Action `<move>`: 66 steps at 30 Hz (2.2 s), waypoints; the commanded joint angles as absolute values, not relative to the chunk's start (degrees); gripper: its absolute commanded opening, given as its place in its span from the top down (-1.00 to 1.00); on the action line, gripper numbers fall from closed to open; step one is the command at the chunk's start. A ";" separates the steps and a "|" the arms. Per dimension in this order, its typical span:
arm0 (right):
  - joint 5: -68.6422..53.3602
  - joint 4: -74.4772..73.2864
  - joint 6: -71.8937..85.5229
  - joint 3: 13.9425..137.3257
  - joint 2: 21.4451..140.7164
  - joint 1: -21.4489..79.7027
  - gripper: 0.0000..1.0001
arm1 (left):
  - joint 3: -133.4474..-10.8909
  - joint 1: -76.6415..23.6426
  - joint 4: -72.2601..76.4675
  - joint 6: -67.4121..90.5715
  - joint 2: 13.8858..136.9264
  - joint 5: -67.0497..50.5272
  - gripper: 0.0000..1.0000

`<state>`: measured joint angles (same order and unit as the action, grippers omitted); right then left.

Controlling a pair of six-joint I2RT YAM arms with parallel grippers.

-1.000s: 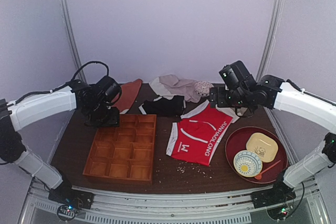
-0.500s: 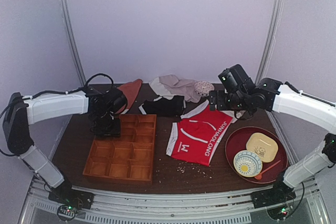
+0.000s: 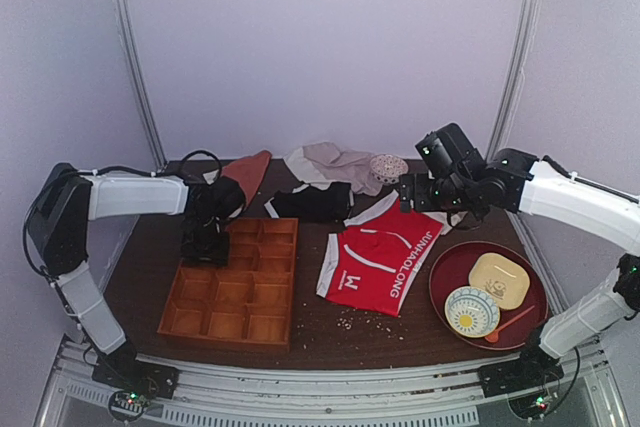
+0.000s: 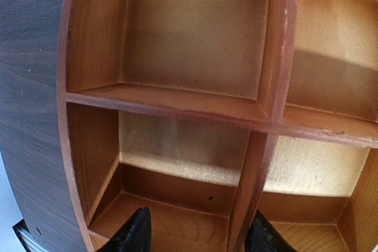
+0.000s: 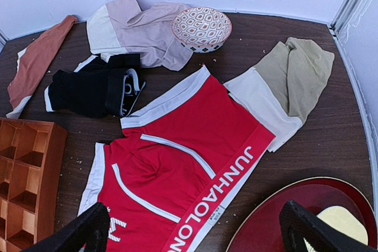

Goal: Roll the underwear
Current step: Move the storage box to the center of the board.

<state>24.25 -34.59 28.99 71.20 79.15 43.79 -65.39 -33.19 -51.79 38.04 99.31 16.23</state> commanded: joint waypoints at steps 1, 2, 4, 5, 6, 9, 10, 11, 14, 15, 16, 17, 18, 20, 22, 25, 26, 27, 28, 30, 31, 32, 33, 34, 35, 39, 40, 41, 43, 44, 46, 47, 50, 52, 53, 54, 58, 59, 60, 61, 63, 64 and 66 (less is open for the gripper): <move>25.40 -35.96 29.54 71.88 78.41 44.08 -1.00 | -63.66 -30.08 -50.68 35.45 99.70 19.37 -0.06; 25.40 -35.95 29.47 71.97 78.60 44.07 -1.00 | -63.27 -29.56 -50.63 34.90 99.53 19.76 -0.06; 25.20 -35.81 29.36 72.23 79.22 44.07 -1.00 | -62.39 -28.37 -50.38 33.56 99.10 20.58 -0.06; 25.10 -35.71 29.29 72.36 79.50 44.07 -1.00 | -62.09 -27.94 -50.22 32.88 98.99 21.19 -0.06; 25.03 -35.57 29.19 72.52 79.72 44.07 -1.00 | -61.80 -27.61 -50.26 32.07 98.90 21.93 -0.06; 24.58 -35.10 29.10 72.97 80.67 44.12 -1.00 | -61.39 -26.80 -49.67 29.03 98.50 23.17 -0.08; 24.39 -34.93 29.02 73.08 80.97 44.04 -1.00 | -61.25 -26.57 -49.36 27.65 98.38 23.73 -0.08; 24.21 -34.83 29.01 73.24 81.21 44.13 -1.00 | -61.30 -26.36 -49.32 26.63 98.35 24.36 -0.08; 23.57 -34.44 28.94 73.60 81.96 44.07 -1.00 | -62.19 -24.74 -49.46 24.37 98.56 25.12 -0.09; 23.25 -34.23 28.85 73.72 82.18 44.10 -1.00 | -62.49 -24.30 -49.53 23.68 98.77 26.03 -0.10; 22.86 -34.01 28.64 73.78 82.37 44.11 -1.00 | -63.13 -23.85 -49.88 23.25 99.15 26.53 -0.11; 22.20 -33.83 28.21 73.82 82.62 44.11 -1.00 | -63.83 -23.20 -50.26 22.55 99.79 26.62 -0.11; 20.94 -33.57 27.72 73.83 82.88 44.11 -1.00 | -64.47 -22.59 -50.49 22.06 100.17 26.78 -0.11; 16.89 -32.36 26.22 73.46 83.41 44.09 -1.00 | -65.31 -21.31 -50.48 20.92 100.65 26.70 -0.11; 12.32 -31.06 25.80 73.13 84.38 44.12 -1.00 | -66.18 -20.32 -50.45 20.03 100.72 26.72 -0.11; 7.60 -30.48 25.98 73.47 86.48 44.24 -0.96 | -66.59 -19.44 -49.60 17.20 100.62 27.51 -0.13; 6.89 -30.59 26.05 73.74 87.15 44.43 -0.95 | -66.68 -18.84 -49.27 15.58 100.58 27.60 -0.13; 6.52 -30.66 25.98 73.98 87.59 44.70 -0.95 | -66.75 -18.47 -48.84 13.78 100.55 27.20 -0.13; 6.42 -30.67 25.79 74.12 87.96 45.02 -0.95 | -66.78 -18.27 -48.45 12.36 100.55 27.63 -0.13; 6.50 -30.73 25.60 74.41 88.45 45.44 -0.95 | -66.79 -17.52 -48.03 10.50 100.78 28.85 -0.13; 6.57 -30.76 25.51 74.52 88.54 45.44 -0.95 | -66.75 -16.83 -48.00 10.39 100.92 28.68 -0.14; 6.59 -30.84 25.43 74.65 88.53 45.51 -0.96 | -66.67 -16.12 -47.91 10.24 101.16 28.64 -0.14; 6.66 -30.97 25.26 74.84 88.59 45.49 -0.95 | -66.51 -15.40 -48.11 10.17 101.82 29.50 -0.17; 6.80 -31.14 25.19 75.00 88.63 45.58 -0.96 | -66.52 -14.62 -48.59 10.30 102.20 30.01 -0.18; 6.80 -31.38 25.10 75.13 88.64 45.53 -0.96 | -66.62 -14.03 -48.95 10.74 102.06 29.37 -0.18; 7.33 -31.97 24.87 75.05 88.05 45.57 -0.96 | -68.16 -13.80 -49.96 12.60 98.13 25.99 -0.22; 7.38 -31.99 24.87 74.98 87.92 45.61 -0.96 | -68.95 -13.80 -50.76 13.24 97.25 24.87 -0.25; 7.43 -31.99 24.87 74.89 87.75 45.58 -0.96 | -69.92 -13.92 -51.85 13.91 96.50 23.66 -0.27; 7.54 -32.00 24.87 74.60 87.48 45.57 -0.96 | -72.06 -14.57 -54.37 15.88 95.27 22.03 -0.30; 7.56 -32.04 24.87 74.61 87.41 45.54 -0.97 | -72.98 -15.45 -55.55 17.11 94.57 21.51 -0.30; 7.71 -32.16 24.94 74.62 87.19 45.57 -0.97 | -74.91 -17.19 -58.37 19.61 93.44 20.85 -0.33; 7.82 -32.24 24.96 74.54 87.09 45.55 -0.97 | -75.83 -18.06 -59.37 20.95 92.93 19.60 -0.33; 8.82 -32.30 25.22 74.15 86.42 45.53 -0.98 | -77.06 -22.90 -59.60 25.44 91.71 14.69 -0.30; 9.83 -32.59 25.28 73.78 85.83 45.53 -0.98 | -78.19 -27.52 -59.40 28.56 92.44 13.02 -0.30; 10.27 -32.88 25.46 73.71 85.50 45.53 -0.98 | -79.00 -29.96 -59.34 30.34 93.17 12.64 -0.31; 10.85 -33.00 25.67 73.41 85.07 45.45 -0.99 | -79.96 -31.96 -59.26 31.85 94.13 11.93 -0.31; 11.39 -33.51 26.32 72.31 83.52 45.31 -1.00 | -81.02 -35.54 -55.49 36.84 97.36 5.66 -0.27; 11.44 -33.59 26.51 72.03 83.13 45.24 -1.00 | -81.10 -36.20 -54.41 37.62 98.18 4.67 -0.26; 11.46 -33.73 26.68 71.76 82.80 45.21 -1.00 | -81.35 -36.74 -53.62 38.12 98.98 3.79 -0.25; 11.50 -33.79 26.90 71.33 82.39 45.18 -1.00 | -81.60 -37.19 -53.46 38.75 99.96 3.47 -0.25; 11.72 -33.71 27.42 70.64 81.66 45.10 -1.00 | -82.18 -38.22 -52.80 39.19 101.85 3.05 -0.24; 11.74 -33.67 27.69 70.20 81.26 45.16 -1.00 | -82.26 -38.57 -52.75 39.43 102.86 2.88 -0.24; 11.79 -33.78 28.13 69.65 80.61 45.02 -1.00 | -81.72 -39.30 -51.90 40.26 104.68 1.77 -0.24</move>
<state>10.17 -32.10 26.59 71.42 82.63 45.21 -80.42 -37.93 -54.50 36.80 101.75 5.23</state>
